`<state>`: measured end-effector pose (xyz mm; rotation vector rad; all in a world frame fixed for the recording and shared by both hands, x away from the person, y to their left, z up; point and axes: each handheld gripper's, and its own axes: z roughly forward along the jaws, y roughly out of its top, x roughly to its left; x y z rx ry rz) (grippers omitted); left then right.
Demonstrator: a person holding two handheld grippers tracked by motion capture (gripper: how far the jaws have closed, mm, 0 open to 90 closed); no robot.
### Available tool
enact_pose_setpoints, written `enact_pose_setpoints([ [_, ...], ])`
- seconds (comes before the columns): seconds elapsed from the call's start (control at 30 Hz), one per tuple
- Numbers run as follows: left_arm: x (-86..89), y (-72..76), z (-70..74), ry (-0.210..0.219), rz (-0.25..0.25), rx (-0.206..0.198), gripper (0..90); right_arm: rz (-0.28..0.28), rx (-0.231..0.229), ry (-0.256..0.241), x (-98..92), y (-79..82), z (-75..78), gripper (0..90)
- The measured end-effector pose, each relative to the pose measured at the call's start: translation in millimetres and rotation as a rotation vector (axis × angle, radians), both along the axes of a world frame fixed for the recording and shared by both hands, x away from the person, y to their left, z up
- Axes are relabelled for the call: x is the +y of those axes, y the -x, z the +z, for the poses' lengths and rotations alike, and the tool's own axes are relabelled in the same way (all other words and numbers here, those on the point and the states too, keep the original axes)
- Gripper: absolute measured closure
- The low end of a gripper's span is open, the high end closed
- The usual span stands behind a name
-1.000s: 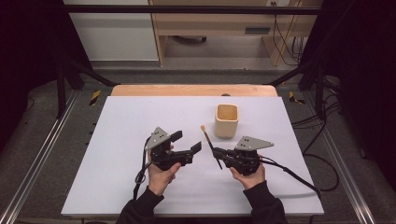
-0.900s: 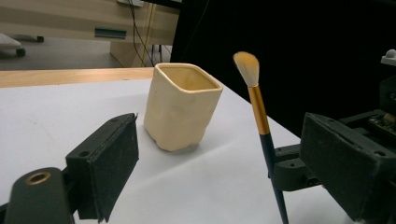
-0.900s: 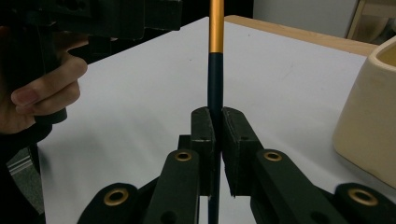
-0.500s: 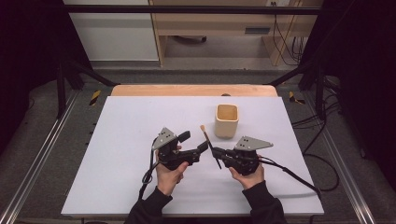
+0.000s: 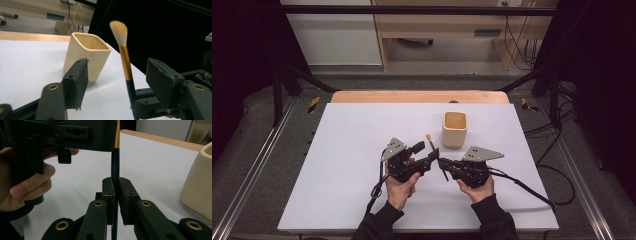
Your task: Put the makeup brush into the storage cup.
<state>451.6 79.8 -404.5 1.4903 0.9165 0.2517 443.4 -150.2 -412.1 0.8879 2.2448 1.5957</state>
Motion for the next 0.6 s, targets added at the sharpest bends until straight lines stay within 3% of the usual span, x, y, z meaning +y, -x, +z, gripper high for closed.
enact_pose_setpoints([
  [0.6, -5.6, 2.0, -1.4, 0.042, -0.011, 0.021, 62.1, 0.003, -0.004, 0.002, 1.9, 1.0, 0.0, 84.0],
])
